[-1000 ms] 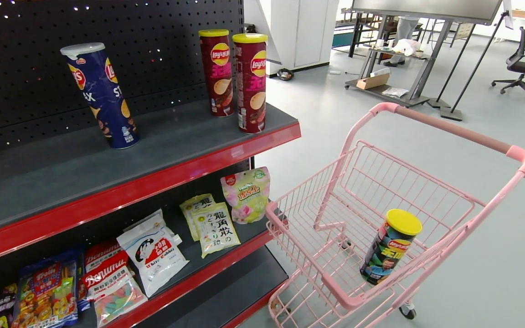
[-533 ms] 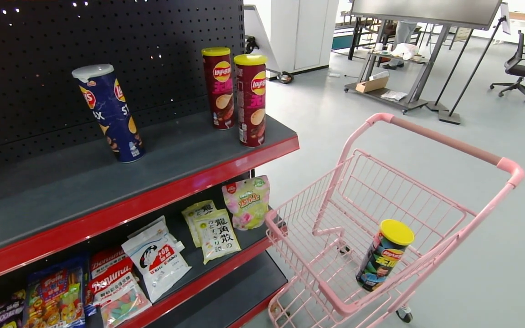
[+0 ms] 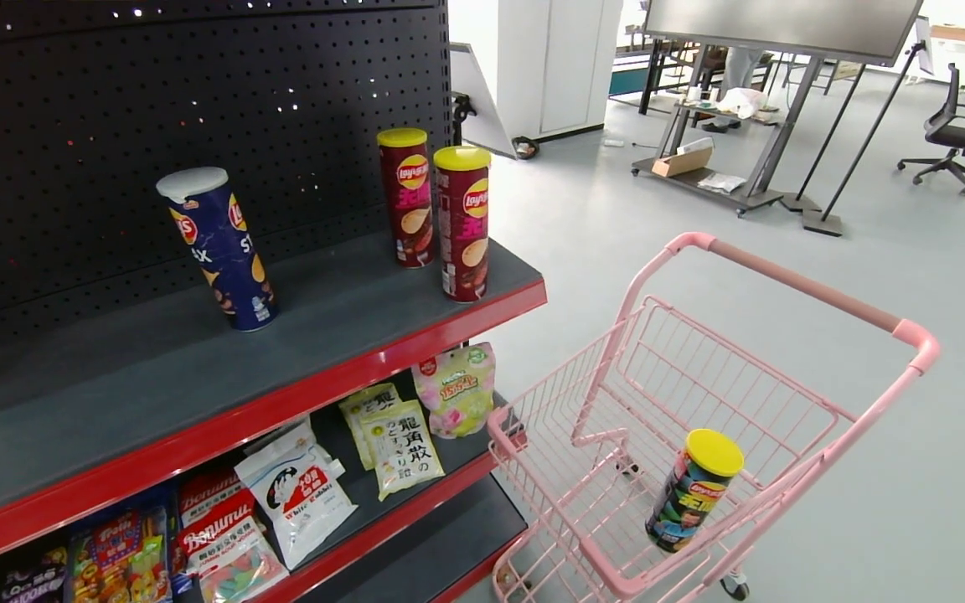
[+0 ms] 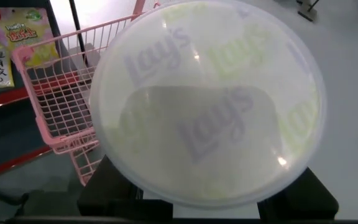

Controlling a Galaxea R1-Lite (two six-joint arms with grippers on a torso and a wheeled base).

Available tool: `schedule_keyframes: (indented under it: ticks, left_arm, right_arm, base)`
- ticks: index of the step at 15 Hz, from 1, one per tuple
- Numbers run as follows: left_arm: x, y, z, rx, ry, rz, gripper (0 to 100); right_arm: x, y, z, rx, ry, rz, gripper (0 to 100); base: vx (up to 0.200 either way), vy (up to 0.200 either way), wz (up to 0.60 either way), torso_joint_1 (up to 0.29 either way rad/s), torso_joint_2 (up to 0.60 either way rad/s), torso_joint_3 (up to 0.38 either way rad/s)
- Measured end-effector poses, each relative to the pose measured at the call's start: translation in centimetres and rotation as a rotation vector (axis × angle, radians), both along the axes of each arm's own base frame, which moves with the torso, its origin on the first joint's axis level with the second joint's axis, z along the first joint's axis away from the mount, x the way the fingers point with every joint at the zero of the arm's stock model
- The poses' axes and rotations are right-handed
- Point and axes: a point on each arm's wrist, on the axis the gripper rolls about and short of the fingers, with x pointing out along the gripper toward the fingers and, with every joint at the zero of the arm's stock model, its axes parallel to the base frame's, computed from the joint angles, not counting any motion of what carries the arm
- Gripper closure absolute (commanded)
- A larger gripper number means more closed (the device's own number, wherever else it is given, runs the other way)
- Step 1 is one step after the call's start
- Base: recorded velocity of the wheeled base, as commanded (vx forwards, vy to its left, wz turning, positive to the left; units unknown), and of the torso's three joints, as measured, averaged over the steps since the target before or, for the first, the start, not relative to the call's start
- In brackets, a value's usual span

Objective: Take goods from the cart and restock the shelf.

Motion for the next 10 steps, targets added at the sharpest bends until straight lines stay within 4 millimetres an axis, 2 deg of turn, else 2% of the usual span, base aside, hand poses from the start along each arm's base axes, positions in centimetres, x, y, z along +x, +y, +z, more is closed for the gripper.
schedule_keyframes:
  ticks: [4, 10]
  left_arm:
    - [0.00, 0.00, 0.00, 0.000, 0.000, 0.001, 0]
    - [0.00, 0.00, 0.00, 0.000, 0.000, 0.000, 0]
  right_arm:
    - [0.55, 0.05, 0.00, -0.010, 0.025, -0.005, 100]
    - [0.56, 0.05, -0.29, -0.014, 0.035, -0.011, 100]
  base:
    - [0.000, 0.000, 0.00, 0.116, -0.26, -0.149]
    - [0.000, 0.000, 0.60, 0.012, -0.01, -0.005]
